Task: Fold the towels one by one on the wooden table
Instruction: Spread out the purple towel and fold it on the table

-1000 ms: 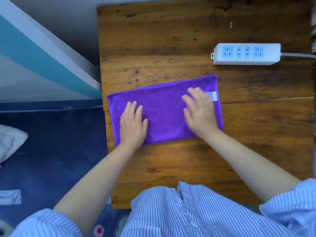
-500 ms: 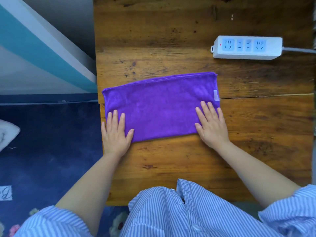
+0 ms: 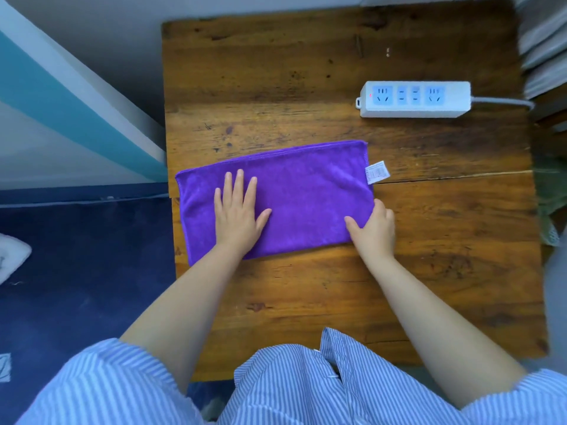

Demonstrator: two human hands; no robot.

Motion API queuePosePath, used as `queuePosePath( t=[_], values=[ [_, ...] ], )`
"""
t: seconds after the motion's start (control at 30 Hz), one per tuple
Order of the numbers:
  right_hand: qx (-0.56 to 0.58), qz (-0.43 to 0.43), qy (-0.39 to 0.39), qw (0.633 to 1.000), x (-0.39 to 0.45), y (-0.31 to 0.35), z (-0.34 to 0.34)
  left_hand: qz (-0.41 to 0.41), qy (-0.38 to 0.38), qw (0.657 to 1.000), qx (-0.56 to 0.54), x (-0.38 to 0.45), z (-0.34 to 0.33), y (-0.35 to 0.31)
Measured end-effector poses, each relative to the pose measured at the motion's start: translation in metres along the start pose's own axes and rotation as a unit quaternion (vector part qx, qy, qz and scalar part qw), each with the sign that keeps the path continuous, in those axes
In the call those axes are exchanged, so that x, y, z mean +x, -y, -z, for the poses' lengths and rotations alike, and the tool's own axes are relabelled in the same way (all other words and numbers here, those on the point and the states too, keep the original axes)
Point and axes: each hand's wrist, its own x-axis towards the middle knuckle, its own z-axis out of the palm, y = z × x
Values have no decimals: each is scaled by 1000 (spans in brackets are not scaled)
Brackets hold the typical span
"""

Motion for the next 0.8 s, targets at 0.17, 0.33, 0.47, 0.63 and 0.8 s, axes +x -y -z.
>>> queuePosePath(
  t=[0.17,0.33,0.47,0.63,0.8],
  values=[
    [55,-88,25,994,16,9,2,-11,20,1000,8,15,-8,-16],
    [216,-109,56,969,21,15,9,-1,32,999,10,18,-10,-17],
    [257,-26,59,964,15,23,17,-18,52,998,-10,18,-2,-12],
    [202,119,66,970,-11,43,17,4,14,993,-118,-1,16,14],
    [121,231,45,964,-40,71,5,106,-48,951,-286,-32,30,42]
  ],
)
